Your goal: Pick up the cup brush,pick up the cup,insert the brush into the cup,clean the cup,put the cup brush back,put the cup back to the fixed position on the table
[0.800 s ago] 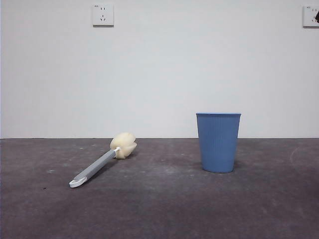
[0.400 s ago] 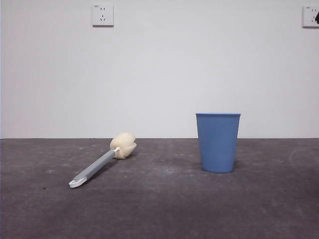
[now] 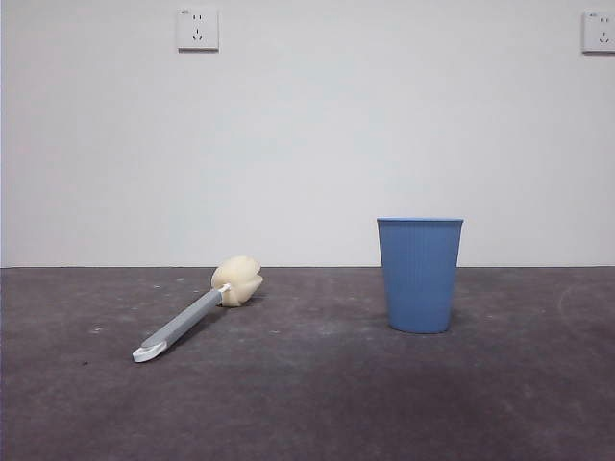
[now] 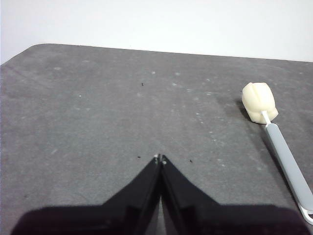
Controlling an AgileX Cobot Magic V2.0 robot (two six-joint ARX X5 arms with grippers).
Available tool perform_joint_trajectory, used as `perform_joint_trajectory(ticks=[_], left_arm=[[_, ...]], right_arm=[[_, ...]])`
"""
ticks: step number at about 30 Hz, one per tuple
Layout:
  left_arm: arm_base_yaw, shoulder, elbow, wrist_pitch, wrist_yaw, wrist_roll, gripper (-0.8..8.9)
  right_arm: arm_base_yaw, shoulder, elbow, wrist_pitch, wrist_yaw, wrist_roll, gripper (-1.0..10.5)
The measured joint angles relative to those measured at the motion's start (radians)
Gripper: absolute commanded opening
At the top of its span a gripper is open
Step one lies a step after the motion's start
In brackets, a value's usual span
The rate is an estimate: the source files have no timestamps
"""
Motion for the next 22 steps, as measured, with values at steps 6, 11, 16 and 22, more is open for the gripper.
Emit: perform_joint_trajectory(ticks=[6, 11, 16, 22], left_arm=[[0.000, 0.000, 0.000, 0.000, 0.000, 0.000, -0.03], [0.000, 0.000, 0.000, 0.000, 0.000, 0.000, -0.03], [0.000, 0.000, 0.000, 0.000, 0.000, 0.000, -0.03], [0.000, 0.000, 0.000, 0.000, 0.000, 0.000, -0.03]], right_arm=[[-0.179, -0.170, -0.224, 0.158, 0.001, -0.007, 0.0], [-0.256, -0.288, -0.329, 0.169, 0.000, -0.010, 0.0], [-0.292, -0.348, -0.385, 0.171, 0.001, -0.010, 0.0], [-0.298, -0.388, -0.460, 0.174, 0.000, -0.007, 0.0]])
